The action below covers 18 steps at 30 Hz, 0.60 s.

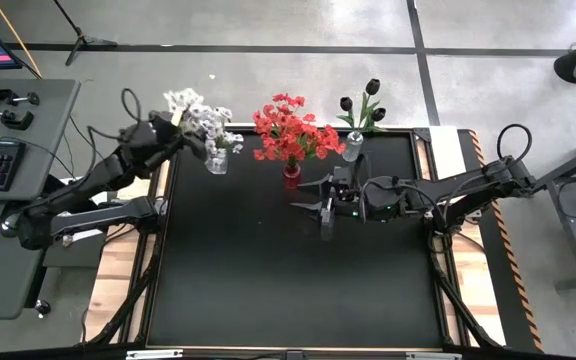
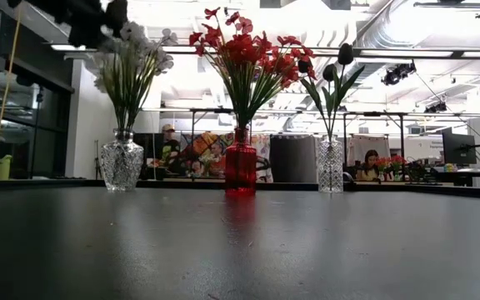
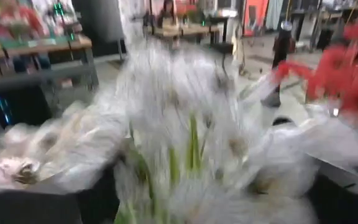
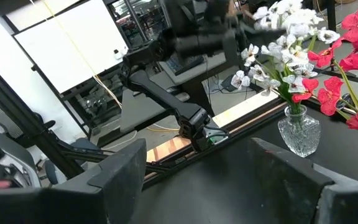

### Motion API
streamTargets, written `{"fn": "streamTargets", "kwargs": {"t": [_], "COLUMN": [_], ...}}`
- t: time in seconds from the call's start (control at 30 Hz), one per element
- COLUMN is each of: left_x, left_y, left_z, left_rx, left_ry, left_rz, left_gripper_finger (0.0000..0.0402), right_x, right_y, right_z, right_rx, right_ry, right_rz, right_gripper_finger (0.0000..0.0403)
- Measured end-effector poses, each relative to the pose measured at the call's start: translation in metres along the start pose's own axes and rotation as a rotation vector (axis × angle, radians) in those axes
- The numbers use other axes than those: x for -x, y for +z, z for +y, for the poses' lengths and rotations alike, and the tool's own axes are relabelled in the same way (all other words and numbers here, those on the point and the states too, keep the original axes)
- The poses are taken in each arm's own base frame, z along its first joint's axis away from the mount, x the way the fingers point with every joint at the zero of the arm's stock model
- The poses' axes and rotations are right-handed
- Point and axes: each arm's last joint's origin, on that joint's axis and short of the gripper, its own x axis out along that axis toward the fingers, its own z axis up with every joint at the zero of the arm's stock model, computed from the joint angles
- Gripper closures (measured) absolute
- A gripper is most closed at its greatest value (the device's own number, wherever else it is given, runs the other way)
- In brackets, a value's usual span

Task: Sort flowers into vase by color
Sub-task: Put the white flowers into the left transparent flower vase, then return to Home Position

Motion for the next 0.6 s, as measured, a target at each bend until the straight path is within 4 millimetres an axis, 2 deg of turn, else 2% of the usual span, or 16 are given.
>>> {"fn": "streamTargets", "kwargs": {"t": [0.27,0.53,0.6], "left_x": [0.016,0.022,0.025], "left_y": [0.046,0.06,0.069], "left_z": [0.006,0.008,0.009], "left_rx": [-0.007,0.009,0.041], "left_ry": [-0.004,-0.018,-0.031], "left_rz": [-0.131,-0.177,-0.231], "left_gripper_finger": [0.0055,0.0055,0.0055], "right_x": [0.0,0.0,0.0], "right_y": [0.0,0.0,0.0], "right_z": [-0.001,-0.001,-0.001], "right_rx": [0.0,0.0,0.0], "right_ry": [-0.002,-0.002,-0.002], "right_rz": [-0.001,-0.001,-0.001], "right_gripper_finger": [0.013,0.013,0.013]}}
